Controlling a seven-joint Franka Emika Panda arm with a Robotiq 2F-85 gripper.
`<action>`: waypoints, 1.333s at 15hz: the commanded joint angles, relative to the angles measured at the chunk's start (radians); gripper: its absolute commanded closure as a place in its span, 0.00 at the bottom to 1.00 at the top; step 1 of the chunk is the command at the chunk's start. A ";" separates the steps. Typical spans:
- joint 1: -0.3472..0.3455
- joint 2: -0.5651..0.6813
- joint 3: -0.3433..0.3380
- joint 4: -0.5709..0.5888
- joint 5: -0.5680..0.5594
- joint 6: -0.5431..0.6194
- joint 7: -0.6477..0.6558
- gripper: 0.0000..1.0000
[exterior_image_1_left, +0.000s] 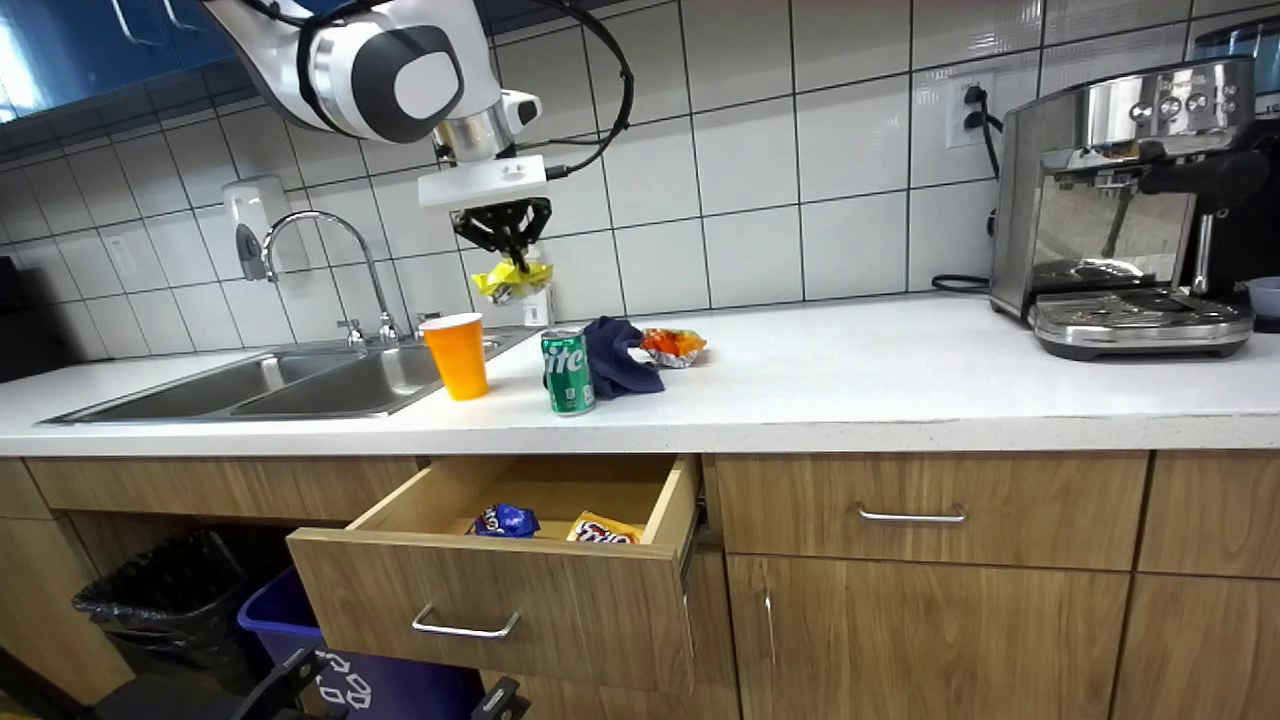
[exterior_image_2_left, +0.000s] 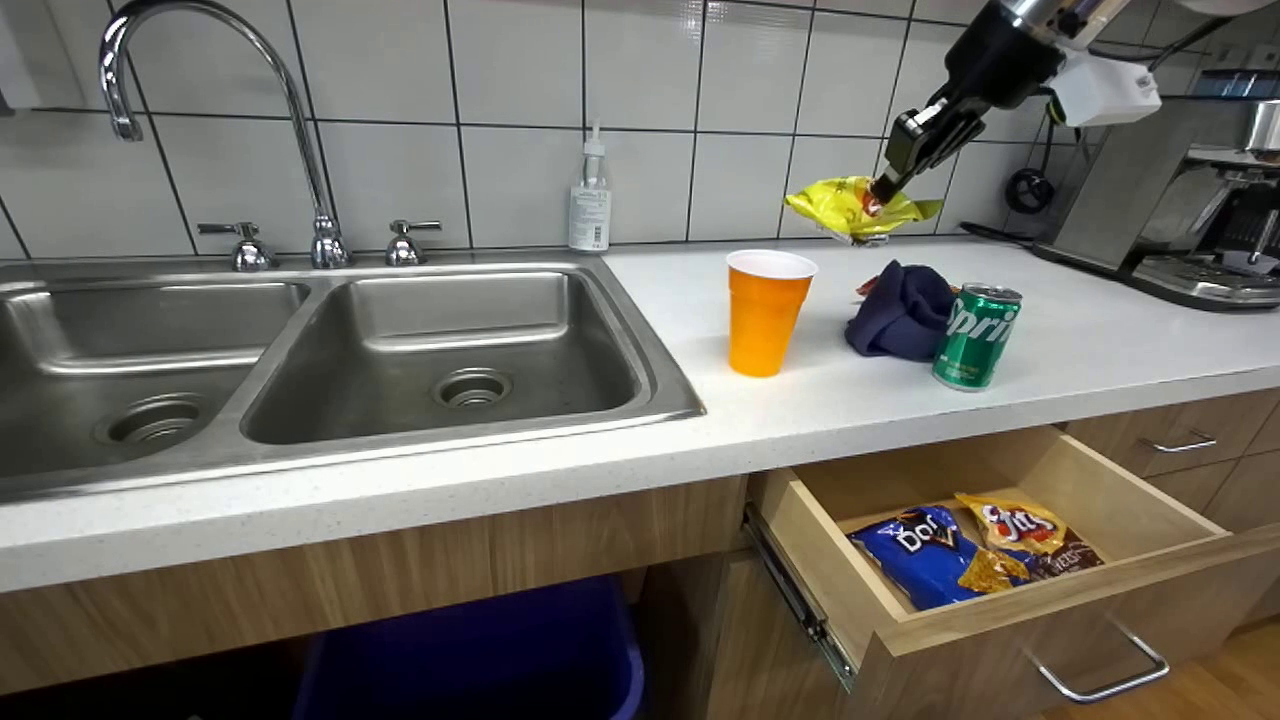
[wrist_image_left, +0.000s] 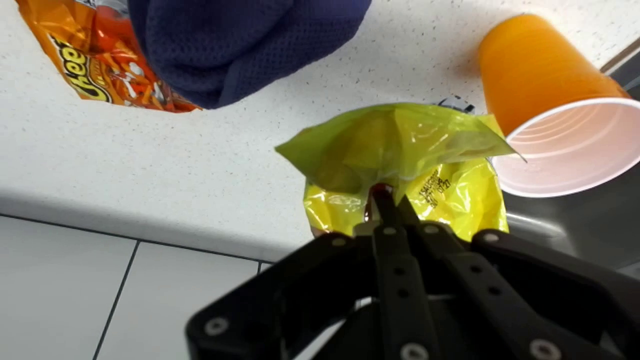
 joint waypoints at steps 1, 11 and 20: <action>-0.009 -0.108 -0.011 -0.090 0.002 -0.054 -0.032 1.00; 0.152 -0.278 -0.213 -0.231 -0.078 -0.193 0.004 1.00; 0.204 -0.340 -0.302 -0.316 -0.184 -0.299 0.024 1.00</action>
